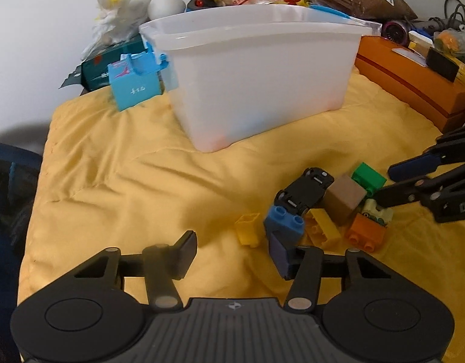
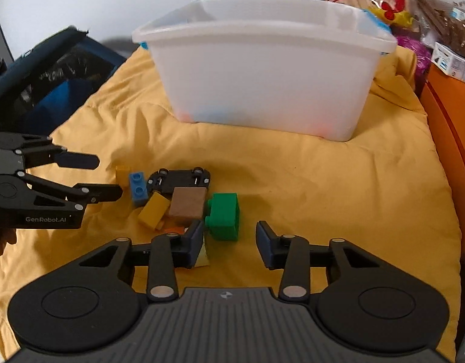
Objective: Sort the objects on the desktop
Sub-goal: 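Grasp a small yellow brick with the left tool while the right tool grasps a green duplo brick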
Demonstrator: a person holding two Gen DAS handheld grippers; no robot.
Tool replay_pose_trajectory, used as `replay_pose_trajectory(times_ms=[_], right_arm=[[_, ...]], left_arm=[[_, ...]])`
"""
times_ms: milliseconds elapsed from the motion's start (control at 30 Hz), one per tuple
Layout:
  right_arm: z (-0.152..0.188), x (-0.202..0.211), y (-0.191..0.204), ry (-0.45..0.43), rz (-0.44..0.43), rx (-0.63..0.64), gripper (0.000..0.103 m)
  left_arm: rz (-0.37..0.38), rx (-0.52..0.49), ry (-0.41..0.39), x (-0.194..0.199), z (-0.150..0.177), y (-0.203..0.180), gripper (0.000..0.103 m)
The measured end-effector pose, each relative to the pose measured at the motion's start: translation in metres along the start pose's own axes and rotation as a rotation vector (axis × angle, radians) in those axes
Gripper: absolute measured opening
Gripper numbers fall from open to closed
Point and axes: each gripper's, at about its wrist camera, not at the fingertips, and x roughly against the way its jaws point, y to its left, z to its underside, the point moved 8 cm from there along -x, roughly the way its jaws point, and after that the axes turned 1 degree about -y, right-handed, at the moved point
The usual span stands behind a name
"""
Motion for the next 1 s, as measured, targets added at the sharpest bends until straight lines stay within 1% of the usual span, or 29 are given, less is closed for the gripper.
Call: replay_pose_trajectory(times_ms=[33,100,133,167,300,333,367,400,467,533,733,1000], right_arm=[[0.000,-0.002,0.002,0.002,-0.001,0.000,0.041],[-0.001,-0.007,0.004,-0.001,0.001,0.006,0.041],[-0.002,-0.009,0.005,-0.003,0.002,0.009,0.041],[-0.004,-0.011,0.005,-0.004,0.005,0.012,0.041],[-0.010,-0.020,0.007,0.006,0.008,0.026,0.041],[-0.010,-0.023,0.007,0.016,0.002,0.028,0.036],[-0.010,-0.025,0.007,0.028,-0.003,0.027,0.027],[-0.009,-0.026,0.006,0.038,-0.005,0.026,0.026],[-0.008,-0.025,0.005,0.033,-0.014,0.017,0.026],[-0.007,-0.021,0.003,0.025,-0.019,0.008,0.026],[-0.005,-0.003,-0.011,-0.018,-0.014,-0.060,0.026],[-0.012,0.035,-0.031,-0.107,-0.002,-0.133,0.026]], left_arm=[[0.004,0.003,-0.001,-0.002,-0.001,-0.002,0.056],[0.013,0.000,0.009,-0.007,-0.003,-0.004,0.050],[0.019,-0.003,0.014,-0.010,-0.004,-0.006,0.042],[0.025,-0.009,0.021,-0.012,-0.004,-0.008,0.037],[0.030,-0.027,0.036,-0.022,-0.007,-0.012,0.035],[0.033,-0.022,0.039,-0.024,-0.006,-0.012,0.034],[0.035,-0.019,0.035,-0.024,-0.007,-0.012,0.031],[0.037,-0.017,0.031,-0.024,-0.007,-0.012,0.030],[0.037,-0.018,0.025,-0.024,-0.007,-0.011,0.020],[0.042,-0.008,0.022,-0.023,-0.006,-0.009,0.017],[0.060,0.016,-0.016,-0.007,-0.008,-0.004,0.017],[0.063,0.087,-0.095,0.034,-0.022,0.009,0.017]])
